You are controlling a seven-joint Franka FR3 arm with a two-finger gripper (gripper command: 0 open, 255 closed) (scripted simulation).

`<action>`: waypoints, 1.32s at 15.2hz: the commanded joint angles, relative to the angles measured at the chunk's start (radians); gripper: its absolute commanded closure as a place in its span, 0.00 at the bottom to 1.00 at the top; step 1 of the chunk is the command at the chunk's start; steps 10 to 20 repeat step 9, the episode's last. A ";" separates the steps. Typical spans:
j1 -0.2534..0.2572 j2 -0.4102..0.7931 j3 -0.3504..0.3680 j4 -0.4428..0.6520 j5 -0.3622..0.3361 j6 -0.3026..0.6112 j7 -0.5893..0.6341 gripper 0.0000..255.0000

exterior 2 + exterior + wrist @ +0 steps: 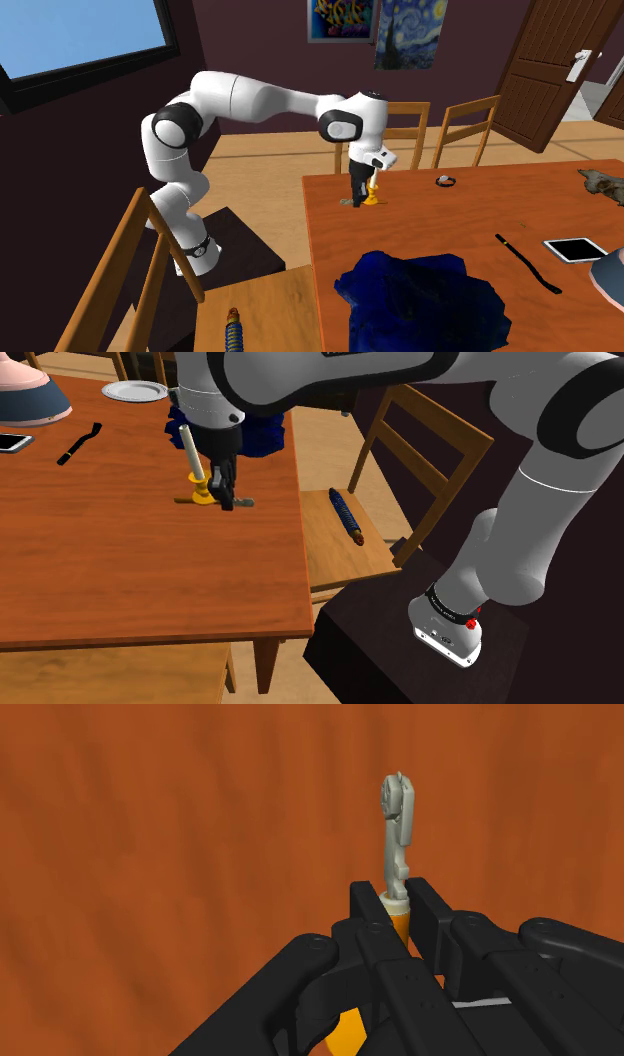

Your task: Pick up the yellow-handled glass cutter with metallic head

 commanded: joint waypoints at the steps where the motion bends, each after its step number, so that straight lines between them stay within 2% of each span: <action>1: 0.001 0.001 0.000 0.031 0.000 -0.031 0.000 1.00; 7: 0.005 0.007 0.002 0.120 -0.002 -0.113 0.002 1.00; 20: 0.005 0.007 0.002 0.122 -0.002 -0.116 0.002 1.00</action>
